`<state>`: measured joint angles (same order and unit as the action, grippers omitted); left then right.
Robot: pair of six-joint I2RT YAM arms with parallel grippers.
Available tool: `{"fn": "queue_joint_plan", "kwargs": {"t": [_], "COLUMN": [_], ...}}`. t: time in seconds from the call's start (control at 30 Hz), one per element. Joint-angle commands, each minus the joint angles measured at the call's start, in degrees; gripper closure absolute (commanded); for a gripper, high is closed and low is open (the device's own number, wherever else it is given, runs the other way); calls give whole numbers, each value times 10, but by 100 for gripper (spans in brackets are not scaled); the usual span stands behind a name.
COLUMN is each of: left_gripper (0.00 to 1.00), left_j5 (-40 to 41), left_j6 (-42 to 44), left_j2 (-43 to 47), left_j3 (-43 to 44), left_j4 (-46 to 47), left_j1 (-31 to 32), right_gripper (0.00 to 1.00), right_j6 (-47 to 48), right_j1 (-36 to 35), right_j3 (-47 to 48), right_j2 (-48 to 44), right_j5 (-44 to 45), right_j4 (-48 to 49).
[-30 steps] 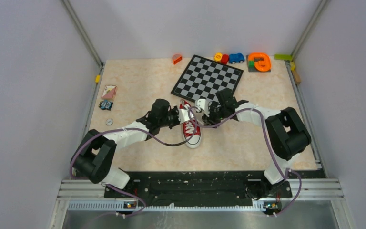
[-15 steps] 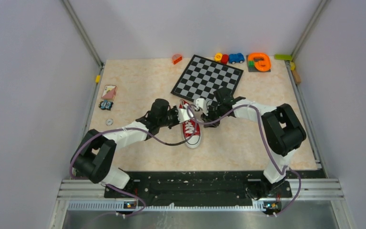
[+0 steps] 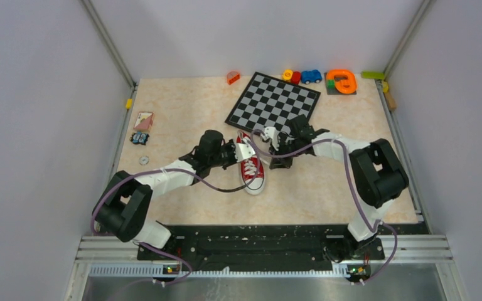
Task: Tie the shoes
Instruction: Wrap the shoelace around the shoelace.
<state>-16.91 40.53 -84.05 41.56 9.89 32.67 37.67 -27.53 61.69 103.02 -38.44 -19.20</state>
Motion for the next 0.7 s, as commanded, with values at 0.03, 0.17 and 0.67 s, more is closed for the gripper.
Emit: {"fn": "queue_joint_plan", "kwargs": {"t": [0.03, 0.17, 0.67], "left_gripper": [100, 100, 100], "left_j5": [-1, 0, 5], "left_j6": [8, 10, 22], "left_j2": [20, 20, 23], "left_j3": [-1, -4, -16], "left_j4": [15, 19, 43], "left_j1": [0, 0, -1], "right_gripper": [100, 100, 100], "right_j6": [-87, -161, -479], "right_j1": [16, 17, 20], "right_j3": [-41, -40, -101], "right_j2": [-89, -105, -108], "right_j5": [-142, -192, -145], "right_j4": [68, 104, 513]}}
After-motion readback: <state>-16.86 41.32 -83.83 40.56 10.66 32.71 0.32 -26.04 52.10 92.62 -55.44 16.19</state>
